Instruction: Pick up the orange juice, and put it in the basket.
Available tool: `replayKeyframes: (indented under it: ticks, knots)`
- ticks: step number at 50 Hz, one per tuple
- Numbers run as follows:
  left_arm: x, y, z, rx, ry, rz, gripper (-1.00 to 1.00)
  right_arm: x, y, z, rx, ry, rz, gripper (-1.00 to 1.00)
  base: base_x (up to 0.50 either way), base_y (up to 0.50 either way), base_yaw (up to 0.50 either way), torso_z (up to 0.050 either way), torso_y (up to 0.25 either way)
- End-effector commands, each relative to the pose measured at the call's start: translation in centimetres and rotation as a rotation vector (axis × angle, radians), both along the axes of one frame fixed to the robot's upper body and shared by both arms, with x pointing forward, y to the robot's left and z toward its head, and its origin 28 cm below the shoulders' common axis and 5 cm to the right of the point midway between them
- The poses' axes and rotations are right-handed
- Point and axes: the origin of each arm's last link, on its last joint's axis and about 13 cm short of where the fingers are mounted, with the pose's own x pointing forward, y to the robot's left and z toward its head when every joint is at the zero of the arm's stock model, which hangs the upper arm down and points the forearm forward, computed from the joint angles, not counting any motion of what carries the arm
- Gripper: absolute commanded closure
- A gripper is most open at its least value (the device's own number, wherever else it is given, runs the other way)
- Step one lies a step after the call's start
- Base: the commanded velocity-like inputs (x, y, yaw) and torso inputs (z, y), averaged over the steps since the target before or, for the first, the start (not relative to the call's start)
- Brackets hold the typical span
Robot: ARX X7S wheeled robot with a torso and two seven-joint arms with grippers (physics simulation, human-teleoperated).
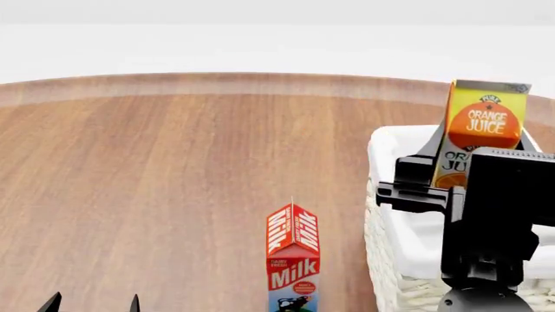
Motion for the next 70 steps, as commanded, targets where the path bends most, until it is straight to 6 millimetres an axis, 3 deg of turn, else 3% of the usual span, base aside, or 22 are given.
replayKeyframes:
  ticks: [1,28,70]
  knots:
    - [0.0,0.0,0.0,0.000,0.000,0.000,-1.00,1.1,-0.5,-0.1,-0.041,-0.002,-0.044,1.00,0.00,0.00,0.00,0.010,0.000]
    - [0.0,0.0,0.0,0.000,0.000,0.000,-1.00,3.5,-1.4,-0.3,-0.035,0.031,-0.099,1.00,0.00,0.00,0.00,0.000,0.001]
    - [0.0,0.0,0.0,0.000,0.000,0.000,-1.00,6.2,-2.2,-2.7,-0.037,0.096,-0.165,1.00,0.00,0.00,0.00,0.000,0.001]
